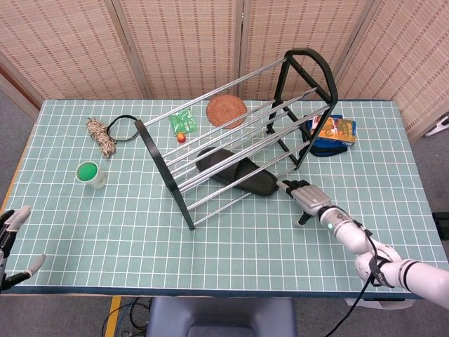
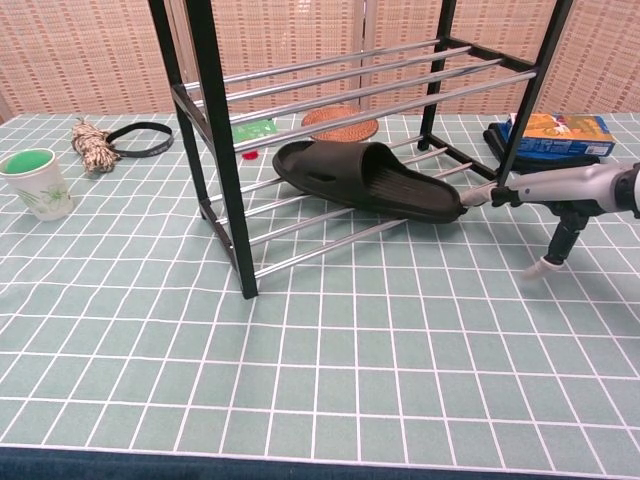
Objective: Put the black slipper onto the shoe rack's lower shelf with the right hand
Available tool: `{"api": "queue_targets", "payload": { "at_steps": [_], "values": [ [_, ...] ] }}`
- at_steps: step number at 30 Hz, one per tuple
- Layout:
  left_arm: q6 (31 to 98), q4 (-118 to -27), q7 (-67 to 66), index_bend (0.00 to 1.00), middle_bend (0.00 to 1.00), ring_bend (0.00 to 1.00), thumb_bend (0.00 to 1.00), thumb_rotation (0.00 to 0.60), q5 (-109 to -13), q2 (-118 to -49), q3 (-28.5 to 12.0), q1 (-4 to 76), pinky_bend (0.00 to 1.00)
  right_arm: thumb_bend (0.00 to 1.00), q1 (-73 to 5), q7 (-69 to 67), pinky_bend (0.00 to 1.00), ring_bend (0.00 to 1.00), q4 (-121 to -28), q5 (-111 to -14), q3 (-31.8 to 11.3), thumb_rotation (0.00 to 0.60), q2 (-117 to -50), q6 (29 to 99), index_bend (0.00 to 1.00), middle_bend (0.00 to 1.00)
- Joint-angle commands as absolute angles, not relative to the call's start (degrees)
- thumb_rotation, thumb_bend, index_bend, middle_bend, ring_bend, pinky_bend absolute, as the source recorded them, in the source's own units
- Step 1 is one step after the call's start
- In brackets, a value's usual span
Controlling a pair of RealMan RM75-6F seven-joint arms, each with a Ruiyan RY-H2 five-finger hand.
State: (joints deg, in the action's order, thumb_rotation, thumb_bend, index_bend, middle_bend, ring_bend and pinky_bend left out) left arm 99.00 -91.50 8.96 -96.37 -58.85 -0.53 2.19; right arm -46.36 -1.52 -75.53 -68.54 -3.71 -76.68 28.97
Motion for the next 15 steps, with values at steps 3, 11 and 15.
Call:
{"api": "queue_targets", "payload": {
  "at_steps": [3, 11, 15],
  "values": [
    [101.8, -91.1, 9.3, 0.08, 0.12, 0.09, 0.26, 0.600, -97.2, -59.0, -0.6, 0.6, 0.31, 0.18, -46.7, -1.3, 0.04, 0.00, -76.0, -68.9, -3.6, 0.600, -76.8, 28.9, 0.00, 0.00],
    [103.1, -90.8, 9.5, 0.08, 0.12, 0.09, 0.26, 0.600, -97.4, -59.2, -1.0, -0.2, 0.31, 0.18, -47.0, -1.5, 0.04, 0.00, -76.7, -69.6, -3.4, 0.600, -77.0, 29.1, 0.00, 0.00],
    [104.0, -90.7, 9.8, 0.08, 0.12, 0.09, 0.26, 0.600, -97.2, -59.3, -1.3, -0.7, 0.31, 0.18, -47.1, -1.4, 0.04, 0.00, -77.2, -70.1, -3.2, 0.600, -77.2, 29.2, 0.00, 0.00]
  ]
}}
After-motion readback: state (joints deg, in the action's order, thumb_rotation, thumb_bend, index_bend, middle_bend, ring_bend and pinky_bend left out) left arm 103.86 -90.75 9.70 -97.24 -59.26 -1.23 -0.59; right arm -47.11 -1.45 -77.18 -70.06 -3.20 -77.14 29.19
